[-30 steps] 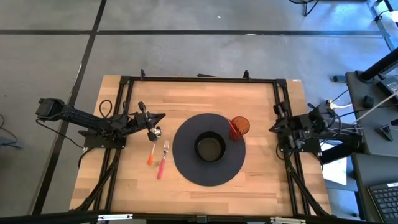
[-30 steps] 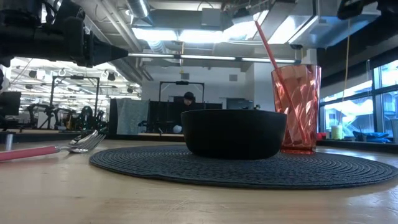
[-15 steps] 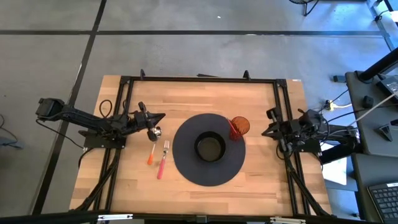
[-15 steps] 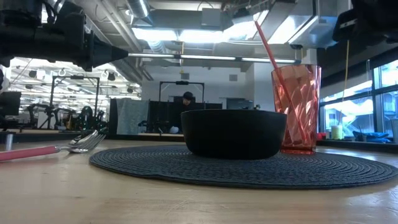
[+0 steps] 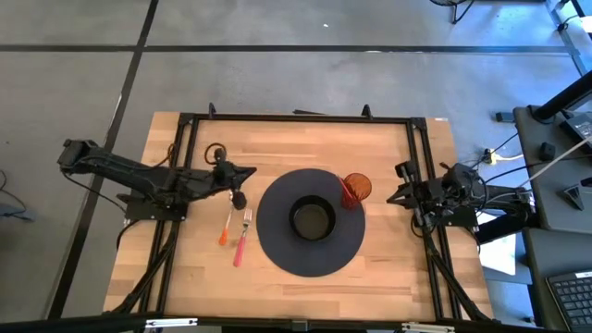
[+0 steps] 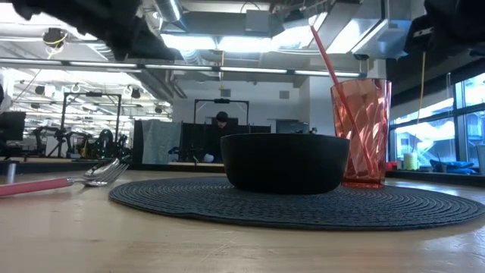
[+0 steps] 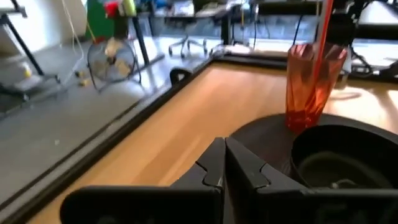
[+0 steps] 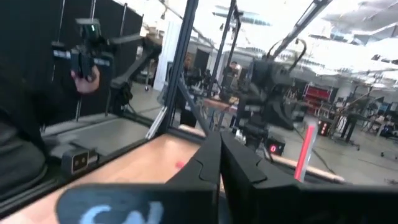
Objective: Pick & Place Utensil
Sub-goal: Put the orange spoon into the black bowl on the black mat
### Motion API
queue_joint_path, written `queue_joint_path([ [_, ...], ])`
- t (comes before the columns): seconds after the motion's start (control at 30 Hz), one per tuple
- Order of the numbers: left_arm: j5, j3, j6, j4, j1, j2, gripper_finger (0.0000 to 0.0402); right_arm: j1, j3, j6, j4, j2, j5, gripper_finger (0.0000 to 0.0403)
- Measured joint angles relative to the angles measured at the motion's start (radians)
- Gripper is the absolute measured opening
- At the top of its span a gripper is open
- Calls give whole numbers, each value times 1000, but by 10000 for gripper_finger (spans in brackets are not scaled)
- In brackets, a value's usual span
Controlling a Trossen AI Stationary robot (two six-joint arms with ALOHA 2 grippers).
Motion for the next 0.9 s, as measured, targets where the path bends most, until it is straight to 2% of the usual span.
queue_joint_path([
  [0.13,-2,99,-119,-154,-13,58,3,0,0,3,-52,0,0,9],
  [0.37,5,260,-584,-703,-46,211,6,0,0,46,-52,0,0,9],
  [0.47,37,272,-752,-843,-71,286,10,0,0,53,-16,0,-1,9],
  [0.67,213,272,-864,-919,-77,377,42,0,2,72,53,0,-7,10],
  [0.9,401,272,-1012,-928,-76,452,114,0,2,87,71,0,-9,10],
])
